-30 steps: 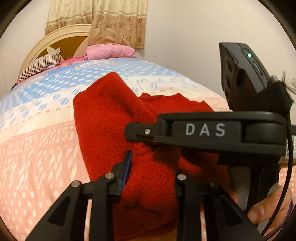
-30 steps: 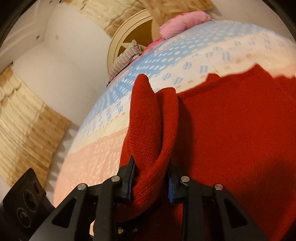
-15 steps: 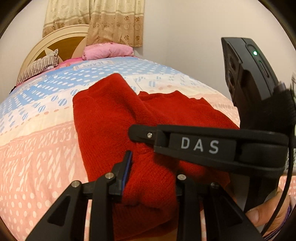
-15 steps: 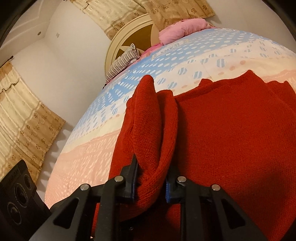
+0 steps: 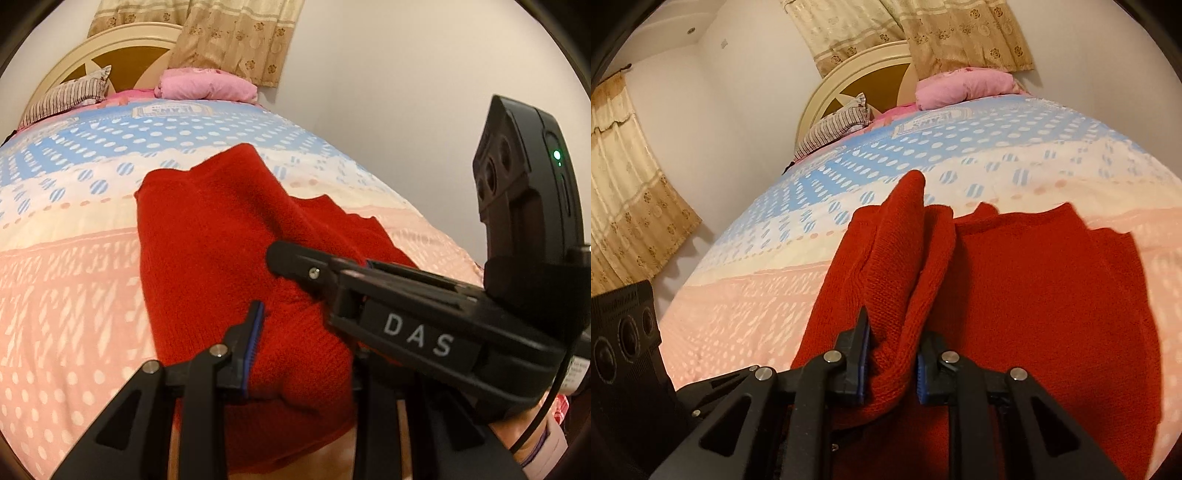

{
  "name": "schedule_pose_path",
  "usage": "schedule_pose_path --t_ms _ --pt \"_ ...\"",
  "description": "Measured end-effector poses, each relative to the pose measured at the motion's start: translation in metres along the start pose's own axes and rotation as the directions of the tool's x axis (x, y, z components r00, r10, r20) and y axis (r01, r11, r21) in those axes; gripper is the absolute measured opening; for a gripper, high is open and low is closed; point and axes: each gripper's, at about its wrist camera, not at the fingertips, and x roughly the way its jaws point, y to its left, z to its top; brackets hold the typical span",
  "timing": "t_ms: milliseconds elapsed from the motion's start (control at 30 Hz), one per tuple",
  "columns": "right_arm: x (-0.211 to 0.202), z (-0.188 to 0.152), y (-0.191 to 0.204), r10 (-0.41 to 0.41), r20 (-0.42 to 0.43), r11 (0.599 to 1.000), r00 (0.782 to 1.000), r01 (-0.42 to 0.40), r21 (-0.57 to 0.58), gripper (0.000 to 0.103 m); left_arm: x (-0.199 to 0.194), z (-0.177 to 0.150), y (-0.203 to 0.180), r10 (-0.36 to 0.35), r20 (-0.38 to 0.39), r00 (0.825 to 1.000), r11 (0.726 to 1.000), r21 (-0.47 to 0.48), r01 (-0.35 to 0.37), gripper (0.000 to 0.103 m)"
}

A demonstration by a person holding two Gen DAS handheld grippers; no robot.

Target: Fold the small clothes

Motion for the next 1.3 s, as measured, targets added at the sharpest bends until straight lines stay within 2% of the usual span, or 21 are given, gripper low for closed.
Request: schedule_pose_path --t_ms 133,567,733,900,1000,1100,1200,1233,1300 --pt "-0.01 0.004 -0.008 -0.029 0.009 1.0 1.0 0.029 -0.012 0.019 0.003 0.0 -0.019 0.026 0.002 1.0 0.999 0.032 -0.026 0.03" --pt "-0.042 0.01 -0.05 -0.137 0.022 0.989 0.99 0.138 -0.056 0.018 0.024 0.004 -0.067 -0.018 -0.013 1.0 0.996 0.083 0.019 0.03" --pt "-0.054 0.009 -0.071 -0.174 0.024 0.983 0.985 0.175 -0.058 0.018 0.037 0.002 -0.089 -0.014 -0.02 1.0 0.993 0.113 0.016 0.03" --pt "-0.055 -0.001 -0.091 -0.199 0.005 0.979 0.98 0.199 -0.043 0.018 0.05 -0.01 -0.103 0.027 -0.027 0.999 0.984 0.176 -0.022 0.03" --pt "-0.052 -0.008 -0.103 -0.176 -0.01 0.984 0.984 0.176 -0.003 0.018 0.052 -0.013 -0.107 0.05 -0.02 0.999 0.978 0.205 -0.045 0.03" --pt "-0.054 -0.008 -0.117 -0.087 -0.001 0.994 0.996 0.087 0.073 0.022 0.05 -0.012 -0.102 0.024 -0.018 1.0 0.983 0.184 -0.02 0.03" --pt "-0.05 0.002 -0.126 -0.017 -0.007 0.991 1.0 0.017 0.13 0.032 0.05 -0.012 -0.099 0.004 -0.018 1.0 0.985 0.172 -0.001 0.03" --pt "-0.046 0.009 -0.13 0.006 -0.01 0.991 1.0 -0.005 0.136 0.04 0.05 -0.012 -0.1 0.003 -0.018 1.0 0.985 0.174 0.0 0.03" --pt "-0.037 0.02 -0.132 0.014 -0.02 0.99 1.0 -0.011 0.14 0.046 0.053 -0.012 -0.102 0.002 -0.02 1.0 0.984 0.177 0.002 0.03"
